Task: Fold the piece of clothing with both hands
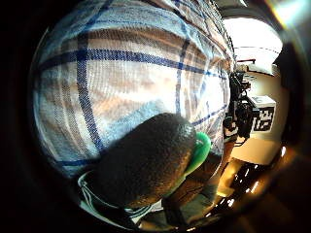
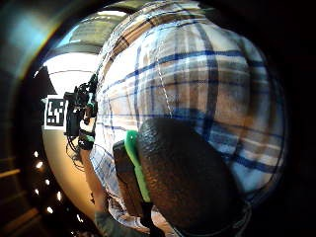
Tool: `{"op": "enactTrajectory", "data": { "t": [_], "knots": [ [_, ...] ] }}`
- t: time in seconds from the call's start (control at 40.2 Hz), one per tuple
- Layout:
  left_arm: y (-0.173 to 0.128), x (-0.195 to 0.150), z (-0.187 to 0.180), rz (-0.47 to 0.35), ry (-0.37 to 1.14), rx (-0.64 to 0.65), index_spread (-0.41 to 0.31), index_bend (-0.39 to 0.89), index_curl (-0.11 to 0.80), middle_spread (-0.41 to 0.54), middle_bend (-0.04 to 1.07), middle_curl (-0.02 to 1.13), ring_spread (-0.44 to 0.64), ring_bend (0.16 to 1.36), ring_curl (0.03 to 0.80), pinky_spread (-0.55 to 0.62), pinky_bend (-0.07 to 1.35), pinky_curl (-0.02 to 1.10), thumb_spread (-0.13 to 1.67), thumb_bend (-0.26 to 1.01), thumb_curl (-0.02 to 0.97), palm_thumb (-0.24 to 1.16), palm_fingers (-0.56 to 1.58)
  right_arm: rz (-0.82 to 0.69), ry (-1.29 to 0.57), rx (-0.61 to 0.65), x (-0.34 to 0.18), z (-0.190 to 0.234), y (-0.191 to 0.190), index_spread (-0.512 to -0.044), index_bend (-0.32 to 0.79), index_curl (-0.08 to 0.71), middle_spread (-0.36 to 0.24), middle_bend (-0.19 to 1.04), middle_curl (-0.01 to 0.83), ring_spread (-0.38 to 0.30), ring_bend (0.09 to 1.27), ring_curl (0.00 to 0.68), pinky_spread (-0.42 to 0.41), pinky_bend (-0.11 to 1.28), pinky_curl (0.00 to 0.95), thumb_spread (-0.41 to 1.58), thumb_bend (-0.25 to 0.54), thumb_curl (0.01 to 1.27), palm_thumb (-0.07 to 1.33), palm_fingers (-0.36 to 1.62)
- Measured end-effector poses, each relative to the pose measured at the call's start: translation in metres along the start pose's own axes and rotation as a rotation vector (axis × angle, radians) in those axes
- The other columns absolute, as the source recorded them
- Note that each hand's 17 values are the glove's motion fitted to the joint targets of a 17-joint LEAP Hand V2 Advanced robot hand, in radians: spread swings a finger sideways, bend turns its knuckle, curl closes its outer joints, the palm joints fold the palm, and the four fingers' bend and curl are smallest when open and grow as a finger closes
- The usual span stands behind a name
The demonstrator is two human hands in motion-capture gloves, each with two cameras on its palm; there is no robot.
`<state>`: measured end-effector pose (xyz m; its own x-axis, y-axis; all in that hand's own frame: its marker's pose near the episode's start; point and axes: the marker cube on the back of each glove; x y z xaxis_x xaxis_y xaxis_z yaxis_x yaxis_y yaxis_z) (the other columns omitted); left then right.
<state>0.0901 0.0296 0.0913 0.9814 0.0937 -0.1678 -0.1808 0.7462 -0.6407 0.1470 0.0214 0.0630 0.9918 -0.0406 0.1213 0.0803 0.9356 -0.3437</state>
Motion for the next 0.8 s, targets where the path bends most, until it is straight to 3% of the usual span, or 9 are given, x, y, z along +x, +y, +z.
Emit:
{"op": "enactTrajectory", "data": {
  "t": [0.075,0.199,0.324,0.374,0.423,0.473,0.523,0.623,0.797],
  "knots": [
    [-0.024,0.002,-0.008,0.032,0.009,0.141,-0.118,0.20,0.321,0.117,0.19,0.36,0.43,0.45,0.343,0.47,0.43,0.26,0.96,-0.07,0.183,-0.08,0.04,0.025,-0.004,0.016,0.007,-0.004,-0.010,-0.410,0.20,0.317,-0.087,0.17,0.300,0.105,0.20,0.301,0.268,0.33,0.338,1.28,-0.019,0.26,0.10,0.14],
    [-0.038,0.004,-0.031,0.044,0.065,0.435,-0.118,0.25,0.350,0.078,0.20,0.36,0.36,0.47,0.317,0.45,0.38,0.24,1.04,0.00,0.213,0.06,0.26,0.292,0.237,0.022,0.039,-0.014,-0.014,-0.415,0.20,0.333,-0.092,0.16,0.295,0.098,0.19,0.301,0.266,0.33,0.341,1.28,-0.014,0.26,0.11,0.15],
    [-0.018,0.007,-0.049,0.008,0.030,0.492,-0.151,0.27,0.380,-0.026,0.28,0.39,0.20,0.51,0.334,0.41,0.29,0.22,1.11,0.04,0.242,0.16,0.55,0.299,0.298,0.067,0.053,-0.017,-0.030,-0.418,0.19,0.342,-0.100,0.16,0.291,0.095,0.20,0.302,0.265,0.32,0.342,1.27,-0.013,0.26,0.12,0.15],
    [-0.016,0.006,-0.043,-0.018,-0.017,0.437,-0.162,0.28,0.389,-0.049,0.28,0.40,0.17,0.50,0.338,0.39,0.27,0.22,1.12,0.03,0.247,0.17,0.58,0.291,0.301,0.081,0.055,-0.018,-0.033,-0.420,0.19,0.345,-0.103,0.16,0.289,0.094,0.20,0.302,0.265,0.32,0.342,1.27,-0.014,0.26,0.12,0.15],
    [-0.008,0.009,-0.027,-0.043,-0.019,0.264,-0.168,0.28,0.398,-0.065,0.27,0.40,0.15,0.48,0.339,0.39,0.26,0.23,1.12,0.00,0.245,0.13,0.58,0.287,0.315,0.100,0.056,-0.020,-0.034,-0.421,0.18,0.345,-0.108,0.16,0.289,0.094,0.20,0.302,0.264,0.32,0.342,1.27,-0.012,0.26,0.12,0.16],
    [0.002,0.013,-0.013,-0.064,0.012,0.059,-0.169,0.26,0.401,-0.060,0.23,0.41,0.16,0.46,0.347,0.38,0.27,0.24,1.11,-0.02,0.246,0.11,0.51,0.279,0.332,0.141,0.055,-0.023,-0.032,-0.421,0.18,0.346,-0.112,0.17,0.290,0.089,0.20,0.302,0.264,0.32,0.342,1.27,-0.011,0.26,0.13,0.17],
    [0.006,0.013,-0.006,-0.076,0.043,-0.045,-0.159,0.23,0.406,-0.027,0.16,0.41,0.21,0.43,0.355,0.40,0.31,0.27,1.10,-0.04,0.239,0.07,0.32,0.263,0.335,0.189,0.050,-0.026,-0.029,-0.410,0.19,0.352,-0.112,0.18,0.291,0.085,0.22,0.305,0.264,0.33,0.344,1.28,0.003,0.27,0.16,0.25],
    [-0.002,0.004,-0.003,-0.088,0.039,0.004,-0.150,0.22,0.412,0.002,0.14,0.39,0.26,0.40,0.346,0.42,0.33,0.28,1.10,-0.04,0.238,0.03,0.22,0.240,0.338,0.273,0.048,-0.029,-0.033,-0.385,0.18,0.343,-0.111,0.20,0.300,0.034,0.27,0.298,0.249,0.34,0.326,1.30,0.041,0.29,0.26,0.51],
    [-0.001,0.004,-0.002,-0.086,0.064,0.002,-0.147,0.20,0.419,0.017,0.15,0.35,0.29,0.40,0.318,0.44,0.31,0.27,1.10,-0.02,0.248,0.03,0.20,0.290,0.296,0.171,0.054,-0.026,-0.029,-0.372,0.21,0.388,-0.135,0.16,0.307,0.000,0.27,0.336,0.229,0.33,0.355,1.30,0.027,0.30,0.29,0.45]
  ]
}}
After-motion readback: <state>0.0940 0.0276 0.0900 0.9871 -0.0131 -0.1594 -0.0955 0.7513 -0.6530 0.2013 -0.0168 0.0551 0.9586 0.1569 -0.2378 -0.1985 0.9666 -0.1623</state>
